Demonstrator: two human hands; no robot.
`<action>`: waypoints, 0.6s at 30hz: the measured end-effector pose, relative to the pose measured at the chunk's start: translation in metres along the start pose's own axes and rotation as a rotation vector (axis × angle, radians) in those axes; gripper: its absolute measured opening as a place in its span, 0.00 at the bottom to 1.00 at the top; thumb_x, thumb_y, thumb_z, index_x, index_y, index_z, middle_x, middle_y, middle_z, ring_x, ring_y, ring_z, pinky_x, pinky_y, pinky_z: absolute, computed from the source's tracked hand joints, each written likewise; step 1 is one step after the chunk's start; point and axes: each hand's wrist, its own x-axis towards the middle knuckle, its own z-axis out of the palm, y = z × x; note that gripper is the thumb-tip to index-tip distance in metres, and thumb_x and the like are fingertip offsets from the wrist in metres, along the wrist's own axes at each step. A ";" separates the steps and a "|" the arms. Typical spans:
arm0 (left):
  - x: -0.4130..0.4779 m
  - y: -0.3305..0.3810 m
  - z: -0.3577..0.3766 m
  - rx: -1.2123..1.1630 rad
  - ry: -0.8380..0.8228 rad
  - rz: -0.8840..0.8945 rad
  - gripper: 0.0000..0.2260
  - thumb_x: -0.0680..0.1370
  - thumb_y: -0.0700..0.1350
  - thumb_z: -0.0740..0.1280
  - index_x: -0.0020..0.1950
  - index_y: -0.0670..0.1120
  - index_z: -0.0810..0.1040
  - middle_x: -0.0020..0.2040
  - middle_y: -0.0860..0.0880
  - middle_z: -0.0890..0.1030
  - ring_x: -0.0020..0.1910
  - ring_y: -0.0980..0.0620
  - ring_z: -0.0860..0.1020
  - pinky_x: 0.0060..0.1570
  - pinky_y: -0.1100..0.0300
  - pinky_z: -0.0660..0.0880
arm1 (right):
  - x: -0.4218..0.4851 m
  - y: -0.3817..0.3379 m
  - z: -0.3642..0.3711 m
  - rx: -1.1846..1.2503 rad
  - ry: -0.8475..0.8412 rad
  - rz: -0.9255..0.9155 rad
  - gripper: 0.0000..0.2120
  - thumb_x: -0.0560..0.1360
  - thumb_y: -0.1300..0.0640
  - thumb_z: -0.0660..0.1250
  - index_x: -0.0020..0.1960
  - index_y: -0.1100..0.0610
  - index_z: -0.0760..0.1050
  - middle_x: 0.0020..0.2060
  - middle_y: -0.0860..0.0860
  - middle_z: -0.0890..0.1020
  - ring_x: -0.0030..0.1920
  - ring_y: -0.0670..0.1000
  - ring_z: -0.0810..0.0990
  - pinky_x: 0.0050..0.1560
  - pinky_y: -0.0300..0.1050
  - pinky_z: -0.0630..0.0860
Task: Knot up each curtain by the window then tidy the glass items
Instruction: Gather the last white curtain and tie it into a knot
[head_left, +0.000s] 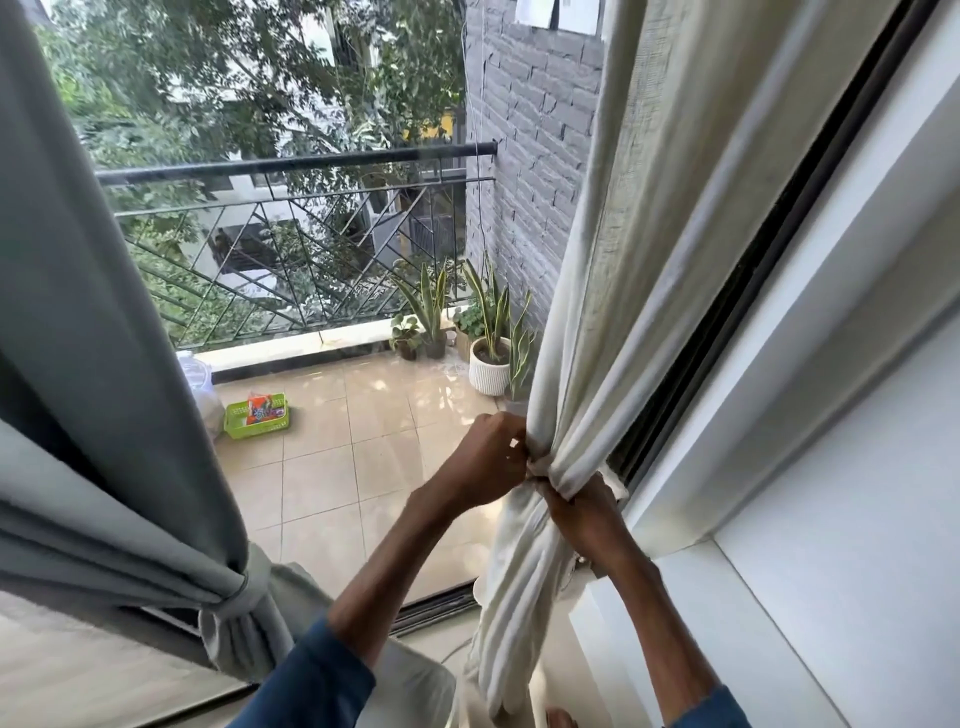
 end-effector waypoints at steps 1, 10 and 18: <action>-0.002 0.003 0.000 -0.058 -0.036 -0.005 0.07 0.64 0.37 0.59 0.34 0.42 0.76 0.35 0.47 0.80 0.36 0.47 0.79 0.38 0.46 0.78 | 0.000 -0.003 -0.002 -0.028 0.004 -0.019 0.21 0.72 0.40 0.66 0.60 0.49 0.81 0.57 0.49 0.85 0.61 0.52 0.81 0.60 0.50 0.77; -0.010 0.031 0.023 -0.238 0.074 -0.135 0.11 0.72 0.50 0.73 0.37 0.43 0.79 0.33 0.48 0.83 0.33 0.52 0.83 0.32 0.48 0.78 | 0.000 -0.012 0.001 -0.011 -0.006 -0.115 0.08 0.77 0.59 0.66 0.56 0.54 0.78 0.48 0.46 0.82 0.51 0.49 0.82 0.49 0.42 0.75; -0.006 0.031 0.019 -0.371 0.075 -0.069 0.13 0.78 0.37 0.69 0.49 0.56 0.84 0.41 0.60 0.85 0.42 0.66 0.81 0.40 0.66 0.76 | -0.006 0.002 -0.040 0.908 -0.170 -0.126 0.21 0.75 0.65 0.74 0.67 0.61 0.75 0.60 0.61 0.82 0.61 0.61 0.81 0.62 0.60 0.77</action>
